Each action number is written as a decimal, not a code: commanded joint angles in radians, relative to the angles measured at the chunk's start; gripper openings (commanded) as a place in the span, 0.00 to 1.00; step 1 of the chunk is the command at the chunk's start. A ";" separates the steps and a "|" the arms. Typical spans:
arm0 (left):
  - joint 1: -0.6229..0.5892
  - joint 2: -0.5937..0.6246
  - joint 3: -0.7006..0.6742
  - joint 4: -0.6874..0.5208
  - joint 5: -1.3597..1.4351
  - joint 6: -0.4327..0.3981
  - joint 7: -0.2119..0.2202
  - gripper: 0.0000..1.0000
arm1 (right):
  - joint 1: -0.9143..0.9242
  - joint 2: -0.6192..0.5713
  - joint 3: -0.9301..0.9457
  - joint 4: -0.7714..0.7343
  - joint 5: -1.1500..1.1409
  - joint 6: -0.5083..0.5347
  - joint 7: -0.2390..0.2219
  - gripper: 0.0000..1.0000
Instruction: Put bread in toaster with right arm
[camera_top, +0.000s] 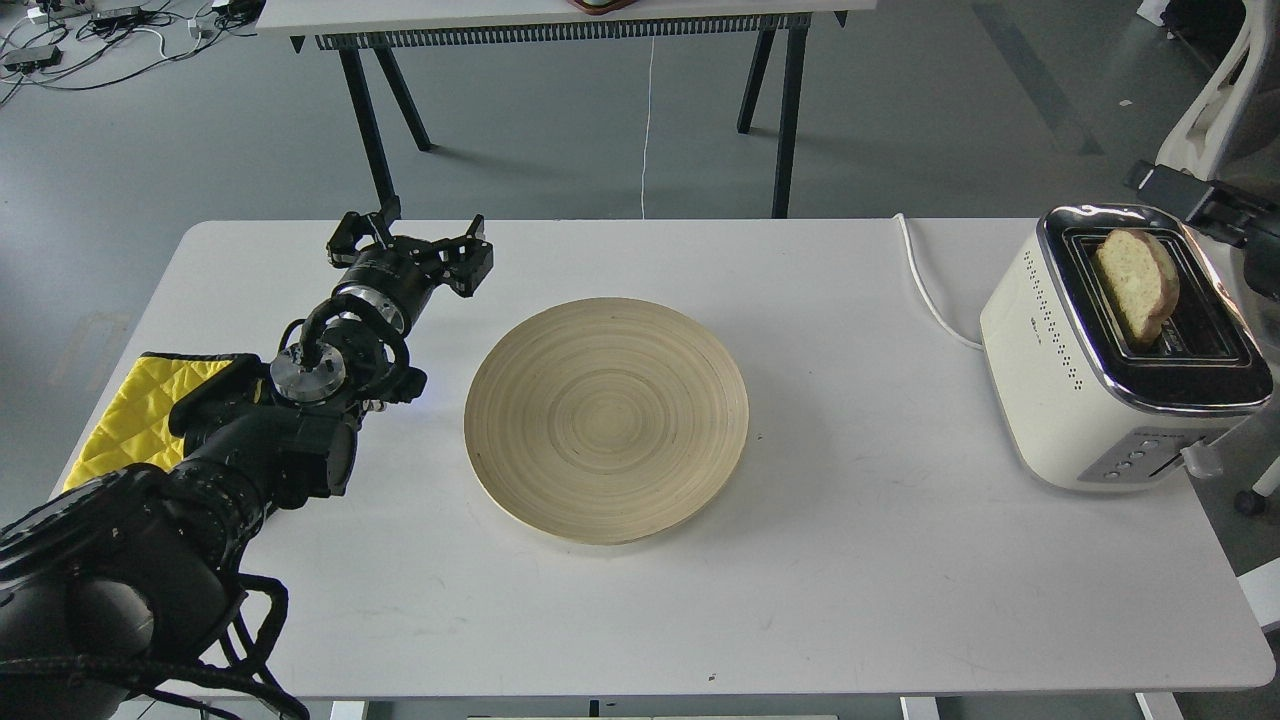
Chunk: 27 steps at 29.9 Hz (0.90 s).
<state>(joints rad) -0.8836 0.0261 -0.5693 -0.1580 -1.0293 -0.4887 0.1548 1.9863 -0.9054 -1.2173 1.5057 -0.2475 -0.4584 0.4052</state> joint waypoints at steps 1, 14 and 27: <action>0.000 0.000 0.000 0.000 0.000 0.000 0.000 1.00 | -0.104 -0.003 0.276 0.001 0.170 0.006 0.000 0.96; 0.000 0.000 0.000 0.000 0.000 0.000 0.000 1.00 | -0.780 0.339 1.152 -0.252 0.358 0.277 0.027 0.97; 0.000 0.000 -0.001 0.000 0.000 0.000 0.000 1.00 | -1.024 0.560 1.299 -0.728 0.359 0.947 0.083 0.99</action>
<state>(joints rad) -0.8836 0.0259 -0.5704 -0.1580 -1.0294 -0.4887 0.1545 0.9870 -0.3742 0.0777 0.8410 0.1113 0.4586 0.4888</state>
